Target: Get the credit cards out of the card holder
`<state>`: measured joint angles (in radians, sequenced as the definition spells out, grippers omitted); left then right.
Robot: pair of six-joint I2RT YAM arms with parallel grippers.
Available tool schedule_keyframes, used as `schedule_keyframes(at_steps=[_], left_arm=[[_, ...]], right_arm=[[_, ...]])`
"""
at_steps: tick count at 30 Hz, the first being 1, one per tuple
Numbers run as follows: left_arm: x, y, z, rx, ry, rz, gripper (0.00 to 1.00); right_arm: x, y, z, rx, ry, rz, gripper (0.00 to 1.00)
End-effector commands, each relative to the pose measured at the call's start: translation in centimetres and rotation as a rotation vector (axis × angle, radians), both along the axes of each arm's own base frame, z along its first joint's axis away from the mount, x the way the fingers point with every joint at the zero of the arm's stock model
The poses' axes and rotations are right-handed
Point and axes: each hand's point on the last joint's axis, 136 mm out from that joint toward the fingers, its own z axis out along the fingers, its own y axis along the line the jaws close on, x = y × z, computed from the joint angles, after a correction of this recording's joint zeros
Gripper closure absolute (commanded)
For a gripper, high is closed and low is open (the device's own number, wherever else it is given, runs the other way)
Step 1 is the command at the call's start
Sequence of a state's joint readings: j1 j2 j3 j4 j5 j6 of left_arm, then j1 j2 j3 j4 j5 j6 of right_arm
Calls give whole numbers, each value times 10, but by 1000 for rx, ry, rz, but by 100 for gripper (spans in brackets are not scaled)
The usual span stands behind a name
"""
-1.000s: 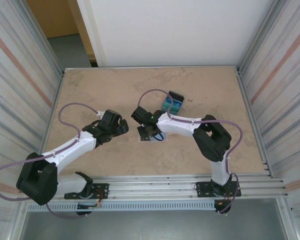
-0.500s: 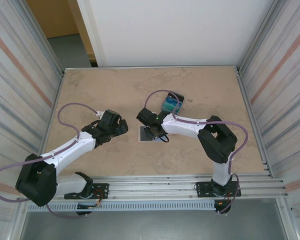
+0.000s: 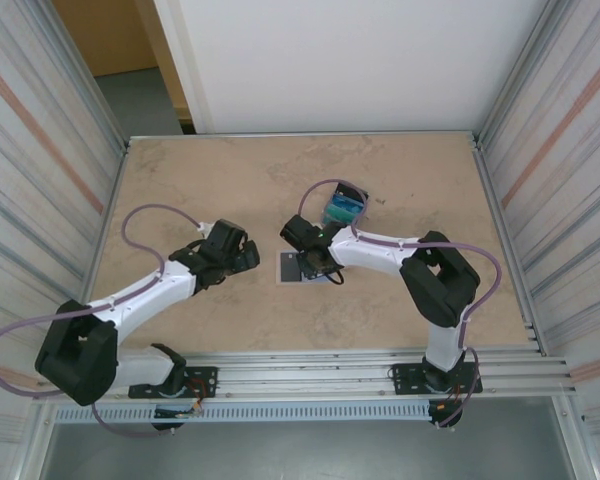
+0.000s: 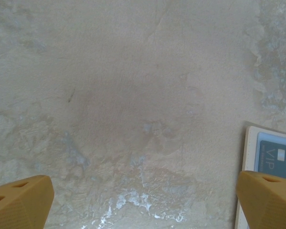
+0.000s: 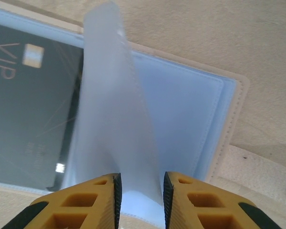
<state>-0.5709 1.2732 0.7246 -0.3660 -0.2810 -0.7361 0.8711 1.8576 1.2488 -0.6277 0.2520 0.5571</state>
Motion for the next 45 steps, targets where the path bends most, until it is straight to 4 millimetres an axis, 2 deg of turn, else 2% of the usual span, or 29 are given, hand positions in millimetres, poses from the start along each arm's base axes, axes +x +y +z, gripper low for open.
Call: schedule_keyframes(at_steps=[1, 8, 16, 19, 26, 32, 38, 45], left_arm=[[8, -6, 9, 17, -27, -14, 1], [7, -21, 7, 74, -32, -72, 1], [3, -38, -7, 128, -10, -136, 1], [4, -48, -11, 143, -9, -177, 1], [6, -66, -30, 134, 22, -238, 1], [8, -73, -44, 128, 45, -263, 1], [7, -73, -55, 141, 70, -266, 1], [3, -69, -63, 161, 100, -260, 1]], right_arm=[[1, -25, 10, -28, -22, -81, 68], [0, -48, 6, -54, -17, -130, 66], [6, -54, 26, -24, -57, -150, 65], [8, -46, 34, 33, -62, -138, 65], [11, -1, 39, 262, 6, -72, 67], [12, 29, 32, 374, 79, -31, 76], [12, 45, 21, 427, 144, -15, 78], [15, 55, 11, 475, 187, -21, 78]])
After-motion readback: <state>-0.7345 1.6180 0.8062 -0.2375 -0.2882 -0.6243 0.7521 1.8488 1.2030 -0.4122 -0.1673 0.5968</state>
